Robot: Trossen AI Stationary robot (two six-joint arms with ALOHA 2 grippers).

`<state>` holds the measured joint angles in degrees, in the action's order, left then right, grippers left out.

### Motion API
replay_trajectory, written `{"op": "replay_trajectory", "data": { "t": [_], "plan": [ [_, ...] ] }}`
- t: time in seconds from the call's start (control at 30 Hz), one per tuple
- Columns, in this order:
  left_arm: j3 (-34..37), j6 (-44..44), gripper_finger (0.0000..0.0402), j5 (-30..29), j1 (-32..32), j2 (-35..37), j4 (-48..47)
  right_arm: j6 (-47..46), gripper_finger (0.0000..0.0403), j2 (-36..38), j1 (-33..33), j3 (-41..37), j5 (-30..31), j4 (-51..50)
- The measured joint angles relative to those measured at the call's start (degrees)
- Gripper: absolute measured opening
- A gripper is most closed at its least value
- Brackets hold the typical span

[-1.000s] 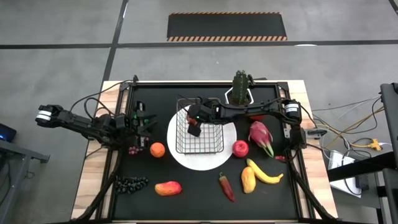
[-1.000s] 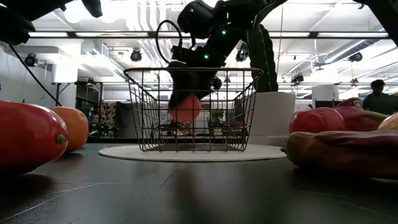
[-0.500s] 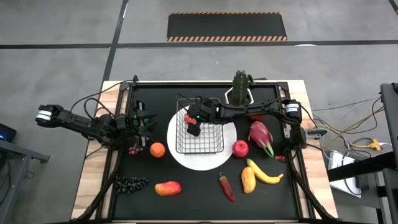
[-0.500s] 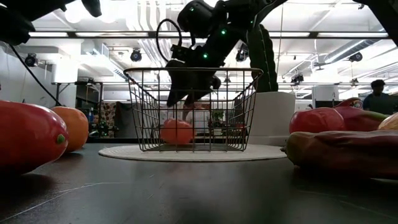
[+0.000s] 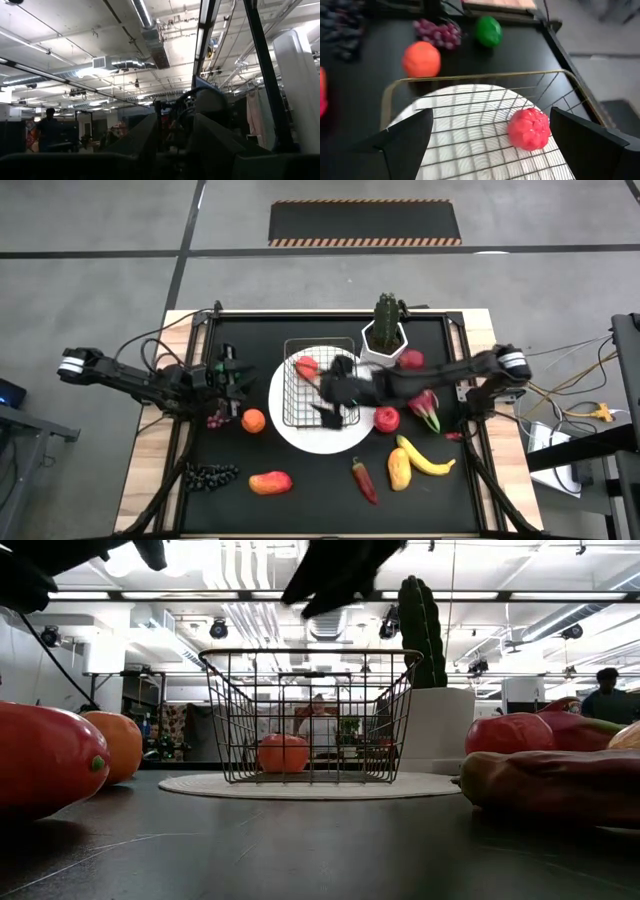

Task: Build produce basket
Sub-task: Put the orange into the gold wire basket

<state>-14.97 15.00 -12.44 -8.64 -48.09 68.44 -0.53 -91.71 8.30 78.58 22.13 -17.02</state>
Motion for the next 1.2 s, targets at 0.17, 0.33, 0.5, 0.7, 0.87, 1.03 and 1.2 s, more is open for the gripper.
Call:
{"op": "replay_trajectory", "data": {
  "t": [0.17,0.33,0.5,0.7,0.87,1.03,1.2],
  "plan": [
    [0.0,-5.3,0.0112,0.1,0.0,-3.1,0.2,0.1,0.0382,4.4,6.2,-10.2,2.8,8.9],
    [-0.4,-12.6,0.0112,0.2,0.0,-6.8,0.1,3.8,0.0382,8.7,6.7,-20.3,-1.6,20.3],
    [-1.3,-19.1,0.0112,0.2,-0.1,-11.2,0.1,8.0,0.0382,13.9,5.1,-30.0,-9.7,32.3],
    [-3.8,-24.1,0.0112,0.2,-0.1,-16.4,0.0,12.1,0.0382,19.2,4.8,-40.2,-10.2,45.3],
    [-7.4,-27.2,0.0112,0.2,-0.1,-19.2,0.0,13.0,0.0382,23.4,4.8,-44.3,-10.2,45.7],
    [-9.8,-35.1,0.0112,0.1,-0.4,-19.9,-2.4,16.4,0.0382,28.4,4.7,-45.8,-10.2,45.7],
    [-11.8,-46.7,0.0111,-0.4,-1.9,-17.9,-11.4,15.3,0.0382,32.2,4.7,-47.7,-11.1,43.8]
  ]
}}
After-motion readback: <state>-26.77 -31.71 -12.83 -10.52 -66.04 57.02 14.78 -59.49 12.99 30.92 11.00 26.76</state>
